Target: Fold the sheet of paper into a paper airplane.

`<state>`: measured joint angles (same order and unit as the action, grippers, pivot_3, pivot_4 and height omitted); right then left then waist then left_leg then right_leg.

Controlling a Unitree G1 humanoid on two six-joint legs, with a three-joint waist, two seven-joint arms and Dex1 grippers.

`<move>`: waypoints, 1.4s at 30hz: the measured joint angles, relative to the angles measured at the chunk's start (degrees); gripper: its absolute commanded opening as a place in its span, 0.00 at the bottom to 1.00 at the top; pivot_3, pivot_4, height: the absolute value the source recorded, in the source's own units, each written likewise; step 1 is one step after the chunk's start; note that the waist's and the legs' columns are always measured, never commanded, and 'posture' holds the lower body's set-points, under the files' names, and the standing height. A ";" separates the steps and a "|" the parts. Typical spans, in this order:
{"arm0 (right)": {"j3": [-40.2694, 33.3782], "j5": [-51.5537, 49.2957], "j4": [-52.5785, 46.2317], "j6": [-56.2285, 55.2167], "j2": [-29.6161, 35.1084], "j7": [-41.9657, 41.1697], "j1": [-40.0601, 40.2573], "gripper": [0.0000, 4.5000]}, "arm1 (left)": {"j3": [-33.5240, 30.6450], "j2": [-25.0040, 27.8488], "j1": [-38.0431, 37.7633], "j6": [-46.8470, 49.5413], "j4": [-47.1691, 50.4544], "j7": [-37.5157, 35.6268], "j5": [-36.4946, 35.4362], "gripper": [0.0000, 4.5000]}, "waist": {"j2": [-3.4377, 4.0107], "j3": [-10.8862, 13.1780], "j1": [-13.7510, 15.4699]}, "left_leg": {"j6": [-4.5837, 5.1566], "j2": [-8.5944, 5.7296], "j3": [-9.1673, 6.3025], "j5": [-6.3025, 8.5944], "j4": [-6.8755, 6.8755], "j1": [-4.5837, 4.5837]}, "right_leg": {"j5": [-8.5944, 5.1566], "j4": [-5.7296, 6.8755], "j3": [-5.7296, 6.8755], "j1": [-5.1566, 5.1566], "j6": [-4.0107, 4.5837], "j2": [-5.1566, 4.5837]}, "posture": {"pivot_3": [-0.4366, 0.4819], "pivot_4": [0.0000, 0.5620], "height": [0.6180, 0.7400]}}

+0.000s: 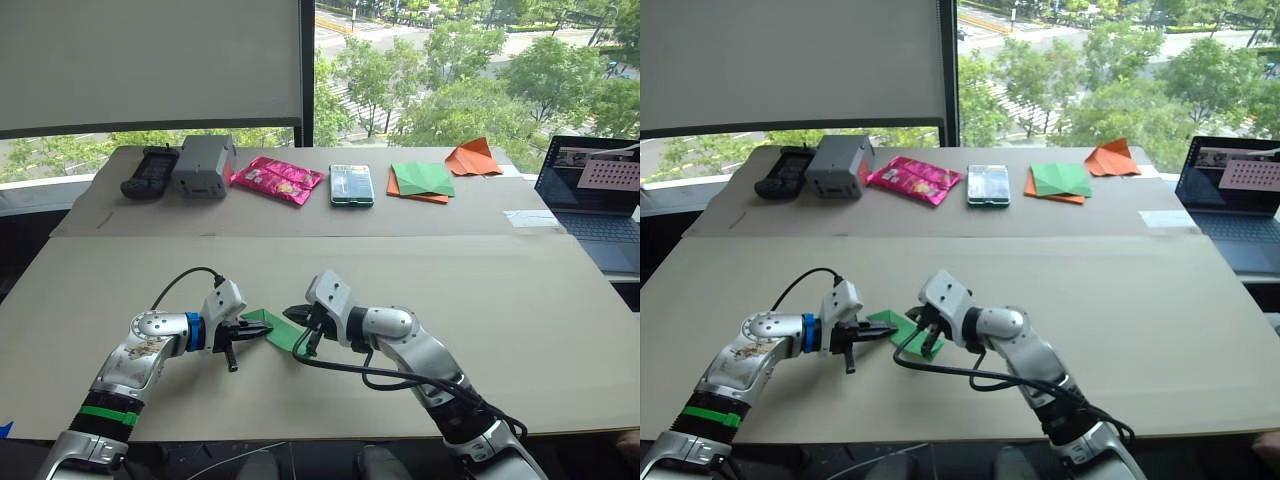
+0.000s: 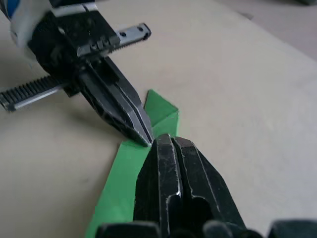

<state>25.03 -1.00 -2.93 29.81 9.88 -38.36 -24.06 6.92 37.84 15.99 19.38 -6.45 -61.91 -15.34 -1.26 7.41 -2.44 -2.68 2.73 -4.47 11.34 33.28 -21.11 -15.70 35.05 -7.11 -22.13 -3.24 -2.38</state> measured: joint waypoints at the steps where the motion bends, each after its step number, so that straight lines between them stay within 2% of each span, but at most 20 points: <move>1: 0.52 0.49 1.91 -0.13 -0.72 0.68 -0.08 0.01 | -0.03 0.00 -0.02 0.24 0.04 0.16 0.00 0.00 | 0.02 -0.01 -0.10 | 0.00 0.00 0.00 0.00 -0.01 0.02 | 0.00 0.04 0.00 -0.01 0.00 0.00 | 0.48 0.27 1.00; 7: 1.79 2.27 7.41 -2.03 -3.51 2.71 -2.30 0.01 | 0.04 -0.05 -0.21 0.75 0.64 1.01 0.01 0.00 | 0.07 -0.03 -0.26 | 0.01 0.01 -0.03 0.00 -0.02 0.05 | 0.00 0.08 0.02 -0.01 -0.01 0.03 | 0.48 0.27 1.00; 15: 2.66 3.36 8.89 -1.52 -4.49 3.49 -3.29 0.01 | 0.21 0.03 -0.16 0.63 0.62 1.24 0.44 0.00 | 0.15 -0.11 -0.34 | 0.01 0.01 -0.03 0.00 -0.02 0.06 | 0.01 0.10 0.02 0.00 -0.02 0.03 | 0.48 0.27 1.00; 23: 4.37 4.63 5.97 3.06 -2.93 3.29 -3.18 0.01 | 0.82 0.02 0.03 0.53 0.51 1.92 1.44 0.00 | 0.36 -0.69 -0.32 | 0.01 0.00 -0.03 0.00 -0.01 0.06 | -0.01 0.09 0.01 0.00 0.00 0.03 | 0.48 0.27 1.00; 42: 9.71 9.35 -0.66 4.34 2.94 2.40 -1.51 0.01 | 0.92 0.05 0.14 0.61 0.19 2.90 2.13 0.00 | 0.36 -1.11 -0.20 | 0.01 0.00 -0.03 0.00 -0.01 0.07 | -0.04 0.04 0.02 0.00 0.03 0.03 | 0.48 0.27 1.00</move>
<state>34.74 8.35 -3.59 34.14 12.82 -35.96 -25.57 7.84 37.89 16.14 19.99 -6.26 -59.01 -13.20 -0.90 6.30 -2.64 -2.68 2.74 -4.50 11.34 33.27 -21.05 -15.74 35.09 -7.09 -22.14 -3.21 -2.36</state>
